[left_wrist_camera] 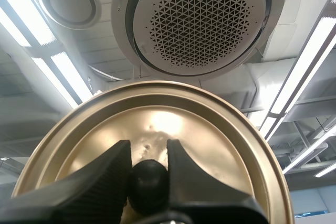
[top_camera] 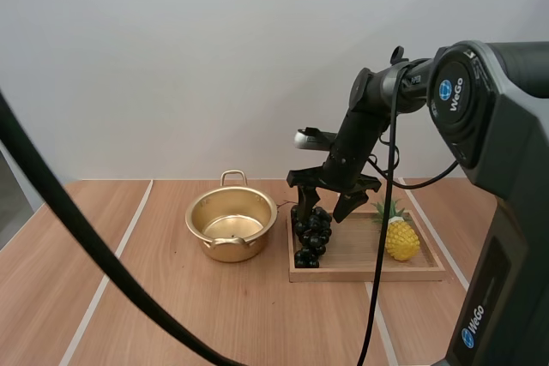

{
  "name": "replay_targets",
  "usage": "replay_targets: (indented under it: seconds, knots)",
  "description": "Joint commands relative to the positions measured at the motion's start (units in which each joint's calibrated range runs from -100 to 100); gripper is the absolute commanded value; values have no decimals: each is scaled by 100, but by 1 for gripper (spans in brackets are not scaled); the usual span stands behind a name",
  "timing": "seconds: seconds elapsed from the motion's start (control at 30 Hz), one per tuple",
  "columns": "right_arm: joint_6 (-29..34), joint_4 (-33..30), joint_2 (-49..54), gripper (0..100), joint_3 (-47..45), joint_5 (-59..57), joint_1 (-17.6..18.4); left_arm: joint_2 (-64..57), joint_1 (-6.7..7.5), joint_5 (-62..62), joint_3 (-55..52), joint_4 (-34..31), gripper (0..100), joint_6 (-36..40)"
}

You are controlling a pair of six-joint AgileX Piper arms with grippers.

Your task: Open the pot, put the grape inside, and close it

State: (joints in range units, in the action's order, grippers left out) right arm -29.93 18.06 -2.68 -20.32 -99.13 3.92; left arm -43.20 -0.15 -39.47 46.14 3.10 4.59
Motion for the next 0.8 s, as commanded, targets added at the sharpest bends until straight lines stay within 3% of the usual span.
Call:
replay_targets:
  seconds: [0.0, 0.2, 0.33, 0.77]
  knots:
    - [51, -169, -73, 100, -106, 238, 229, 35, -24, -46, 16, -54, 0, 14]
    - [1180, -1945, -392, 100, -369, 1335, 611, 35, -24, -199, 16, -62, 0, 14]
    - [1654, -2667, -666, 100, -383, 1317, 630, 35, -24, -401, 16, -76, 0, 14]
    - [1764, -2591, -770, 100, -383, 2401, 630, 35, -24, -435, 16, -76, 0, -25]
